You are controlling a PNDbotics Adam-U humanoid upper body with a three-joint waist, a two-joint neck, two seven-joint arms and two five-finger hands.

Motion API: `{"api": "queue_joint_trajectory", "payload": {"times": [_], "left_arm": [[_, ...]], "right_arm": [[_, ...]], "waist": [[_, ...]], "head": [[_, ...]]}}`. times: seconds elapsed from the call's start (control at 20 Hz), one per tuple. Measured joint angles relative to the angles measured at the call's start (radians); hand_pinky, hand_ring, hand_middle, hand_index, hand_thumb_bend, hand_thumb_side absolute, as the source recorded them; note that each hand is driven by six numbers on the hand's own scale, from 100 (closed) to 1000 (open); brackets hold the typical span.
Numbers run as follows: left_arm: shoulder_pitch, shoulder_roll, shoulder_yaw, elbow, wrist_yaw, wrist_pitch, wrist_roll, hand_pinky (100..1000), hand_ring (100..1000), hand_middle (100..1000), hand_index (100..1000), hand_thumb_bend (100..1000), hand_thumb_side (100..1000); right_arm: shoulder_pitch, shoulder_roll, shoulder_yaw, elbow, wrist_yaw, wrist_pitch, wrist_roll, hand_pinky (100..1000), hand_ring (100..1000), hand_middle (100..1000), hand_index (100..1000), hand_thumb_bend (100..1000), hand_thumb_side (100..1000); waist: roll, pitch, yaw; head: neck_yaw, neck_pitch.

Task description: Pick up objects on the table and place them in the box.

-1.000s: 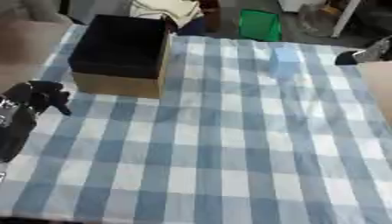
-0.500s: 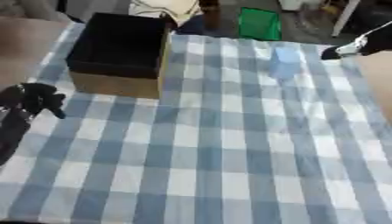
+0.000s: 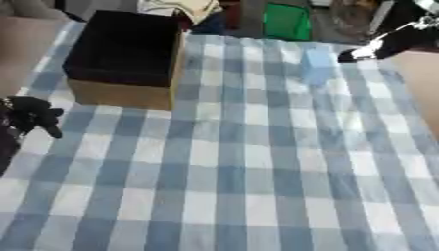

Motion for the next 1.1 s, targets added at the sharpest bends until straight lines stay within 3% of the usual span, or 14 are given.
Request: {"api": "queue_joint_trajectory", "payload": {"times": [0.4,1.1], "left_arm": [[-0.032,0.000,-0.027,-0.005,0.013,0.002,-0.029,900,528,546,743,198,858],[-0.054,0.001,-0.042,-0.013,0.024,-0.002,-0.047,899,528,545,743,191,863]], "right_arm": [[-0.016,0.013,-0.017,0.077,0.014,0.002,-0.011,901,955,917,965,770,178],[-0.024,0.018,-0.039,0.188,0.022,0.000,-0.039,897,960,892,962,738,181]], "waist": [[-0.002,0.029,0.043],[-0.006,0.044,0.096]], "head": [[-0.052,0.000],[-0.079,-0.009]]}}
